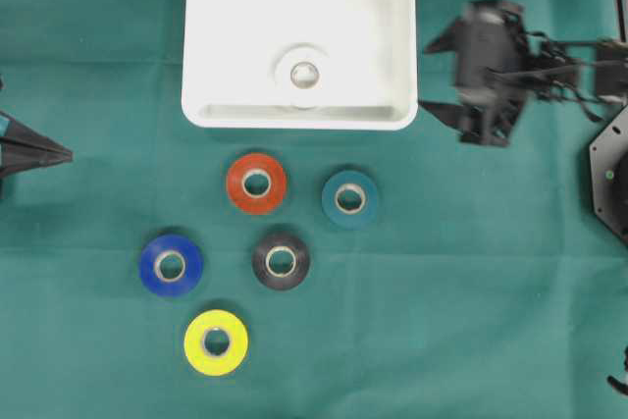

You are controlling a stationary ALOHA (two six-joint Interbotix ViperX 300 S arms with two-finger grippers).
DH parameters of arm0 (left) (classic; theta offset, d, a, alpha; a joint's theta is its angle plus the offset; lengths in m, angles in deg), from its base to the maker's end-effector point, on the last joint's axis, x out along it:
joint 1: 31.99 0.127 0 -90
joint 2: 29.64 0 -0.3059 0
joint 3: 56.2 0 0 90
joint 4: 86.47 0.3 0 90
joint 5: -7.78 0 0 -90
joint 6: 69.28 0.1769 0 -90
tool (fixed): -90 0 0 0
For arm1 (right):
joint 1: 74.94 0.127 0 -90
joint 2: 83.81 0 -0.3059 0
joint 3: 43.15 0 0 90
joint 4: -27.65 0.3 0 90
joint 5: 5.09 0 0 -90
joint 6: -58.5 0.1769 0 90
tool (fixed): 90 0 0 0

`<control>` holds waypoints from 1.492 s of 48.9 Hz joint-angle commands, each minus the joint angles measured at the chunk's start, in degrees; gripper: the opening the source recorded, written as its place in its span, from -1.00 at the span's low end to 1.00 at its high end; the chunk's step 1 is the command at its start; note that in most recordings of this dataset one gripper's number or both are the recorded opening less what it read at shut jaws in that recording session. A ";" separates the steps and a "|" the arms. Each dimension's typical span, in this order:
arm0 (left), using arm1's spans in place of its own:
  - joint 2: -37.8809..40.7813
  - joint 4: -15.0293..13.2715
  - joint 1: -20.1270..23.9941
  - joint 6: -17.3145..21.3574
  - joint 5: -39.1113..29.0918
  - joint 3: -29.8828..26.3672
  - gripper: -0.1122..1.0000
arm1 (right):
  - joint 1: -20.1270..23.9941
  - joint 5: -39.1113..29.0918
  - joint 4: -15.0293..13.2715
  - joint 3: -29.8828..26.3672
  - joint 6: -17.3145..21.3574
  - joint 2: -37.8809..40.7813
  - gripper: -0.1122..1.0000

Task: Put the tape into the white case with the right arm.
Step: 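Release the white roll in the tray and retract the right gripper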

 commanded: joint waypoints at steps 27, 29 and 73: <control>0.18 -0.09 0.35 0.00 0.09 -0.70 -0.79 | 0.09 3.25 0.09 16.44 4.31 -25.84 0.07; 0.18 -0.09 0.26 0.00 0.09 -0.70 -0.79 | 0.09 3.25 0.09 16.79 4.75 -26.37 0.07; 0.18 -0.18 0.35 -1.05 0.09 -0.62 -0.79 | 22.24 3.25 -0.18 19.42 8.61 -24.26 0.07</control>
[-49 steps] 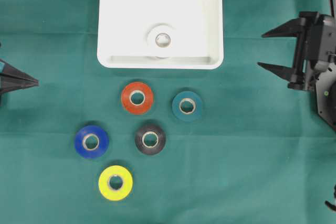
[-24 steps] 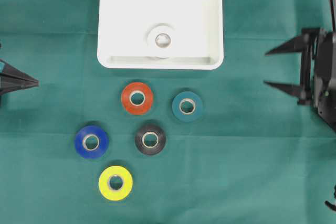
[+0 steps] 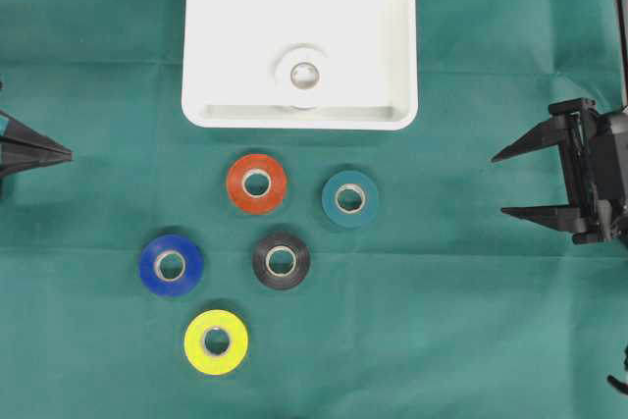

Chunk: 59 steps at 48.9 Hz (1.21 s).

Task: Put the tape into the white case with the right arm.
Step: 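Release the white roll in the tray and retract the right gripper, then move the right gripper over the black tape roll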

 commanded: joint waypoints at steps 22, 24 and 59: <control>0.44 -0.09 0.18 0.00 0.26 -0.70 -0.79 | 0.53 4.75 -2.55 -8.61 -0.53 13.89 0.07; 0.44 -0.09 0.18 0.00 0.26 -0.70 -0.79 | 0.53 5.45 -3.08 -9.76 -0.53 15.82 0.07; 0.35 0.00 0.18 -0.09 0.26 -0.70 -0.79 | 3.69 8.61 -5.01 -34.28 -0.70 47.37 0.07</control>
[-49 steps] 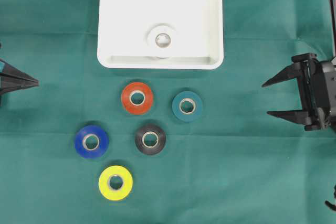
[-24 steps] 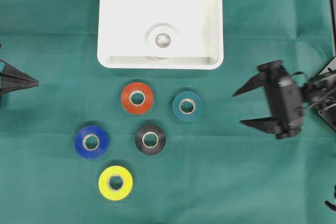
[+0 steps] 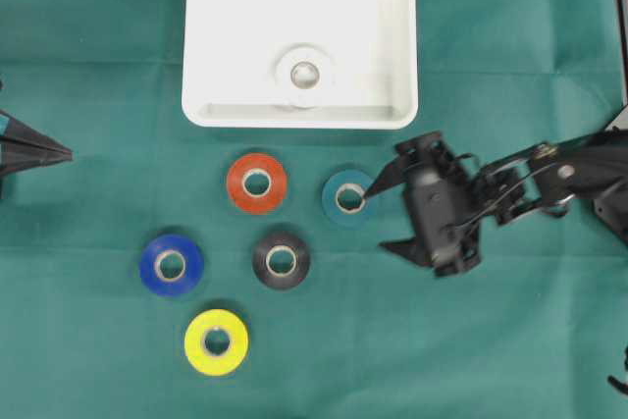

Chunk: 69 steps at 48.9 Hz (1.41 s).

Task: Put the tape into the white case with the right arm.
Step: 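Move the right gripper over the black tape roll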

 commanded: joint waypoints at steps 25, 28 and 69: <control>0.35 0.00 0.18 -0.09 0.26 -0.62 -0.79 | 3.52 0.18 -0.44 -16.17 -0.18 12.30 0.07; 0.35 -0.09 0.18 -0.09 0.18 -0.62 -0.79 | 3.78 0.18 -0.44 -17.05 -0.18 13.18 0.08; 0.35 0.00 0.18 -0.09 0.18 -0.53 -0.79 | 4.92 0.18 -0.44 -20.83 -0.09 17.49 0.07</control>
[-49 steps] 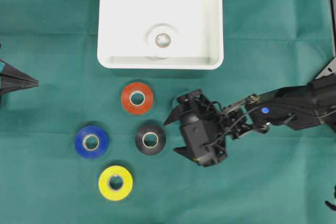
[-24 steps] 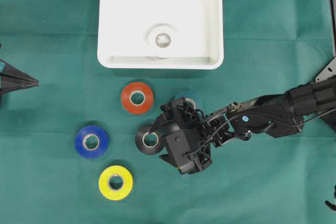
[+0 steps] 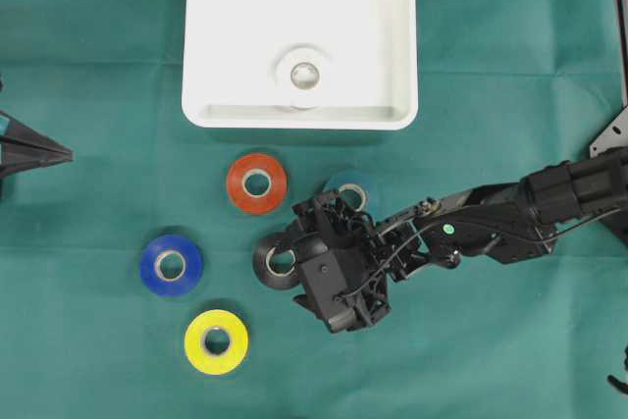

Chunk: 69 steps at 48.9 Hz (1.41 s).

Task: Put the tape into the white case with the right arm.
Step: 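Move the right gripper over the black tape roll, then insert the right gripper into the black roll's hole and grip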

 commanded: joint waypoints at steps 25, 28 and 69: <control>0.35 -0.09 0.18 0.00 0.18 -0.62 -0.79 | 3.25 -16.61 -0.09 -5.71 0.62 0.70 0.07; 0.35 -0.09 0.18 0.00 0.18 -0.62 -0.79 | 3.52 -18.02 0.18 -6.59 0.70 0.88 0.07; 0.35 -0.09 0.18 0.00 0.26 -0.44 -0.79 | 3.87 -17.93 0.88 -9.23 1.05 3.87 -0.42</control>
